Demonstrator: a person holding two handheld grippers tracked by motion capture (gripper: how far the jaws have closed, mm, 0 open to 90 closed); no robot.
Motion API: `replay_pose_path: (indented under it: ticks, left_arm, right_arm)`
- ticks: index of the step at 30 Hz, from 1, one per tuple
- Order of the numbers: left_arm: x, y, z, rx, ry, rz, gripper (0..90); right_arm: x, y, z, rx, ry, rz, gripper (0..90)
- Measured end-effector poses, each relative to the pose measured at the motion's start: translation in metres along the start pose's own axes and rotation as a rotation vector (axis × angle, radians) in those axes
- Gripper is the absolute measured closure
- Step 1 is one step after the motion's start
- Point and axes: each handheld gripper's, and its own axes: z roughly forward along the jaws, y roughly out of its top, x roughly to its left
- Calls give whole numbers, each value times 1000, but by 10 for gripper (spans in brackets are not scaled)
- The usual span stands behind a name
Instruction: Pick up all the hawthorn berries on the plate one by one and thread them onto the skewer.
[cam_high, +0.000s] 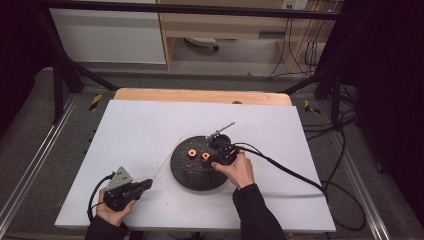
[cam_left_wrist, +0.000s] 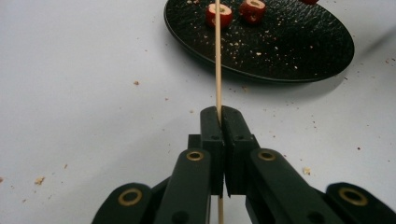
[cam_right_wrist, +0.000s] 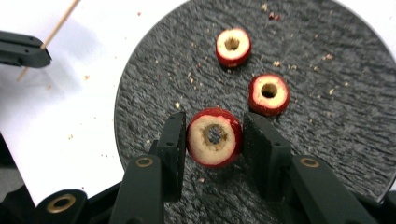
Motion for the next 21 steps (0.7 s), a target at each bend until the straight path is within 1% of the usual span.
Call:
replay_pose_path:
  ticks: [3, 5, 7, 10, 13, 18, 19, 20, 21]
  left_arm:
    - [0, 0, 0, -3, 0, -4, 879]
    - [0, 0, 0, -4, 1, -5, 879]
    - [0, 0, 0, -4, 1, -5, 879]
    - [0, 0, 0, -5, 1, -6, 879]
    - [0, 0, -1, -9, 2, -10, 879]
    - [0, 0, -1, -14, 2, -18, 880]
    - [0, 0, -1, -15, 2, -19, 880]
    - [0, 0, -1, -16, 1, -19, 880]
    - [0, 0, -1, -17, 2, -20, 880]
  right_arm:
    - [1, -2, -3, -42, 8, 10, 615]
    - [2, -3, -4, -71, 3, 6, 615]
    - [4, -5, -5, -99, 7, 3, 615]
    - [7, -7, -4, -154, 18, 3, 615]
    - [8, -11, -3, -208, 52, 31, 615]
    - [8, -17, -2, -282, 76, 59, 615]
    - [9, -19, -2, -321, 82, 68, 616]
    - [9, -19, -2, -321, 82, 68, 616]
    - [9, -21, -1, -362, 94, 82, 615]
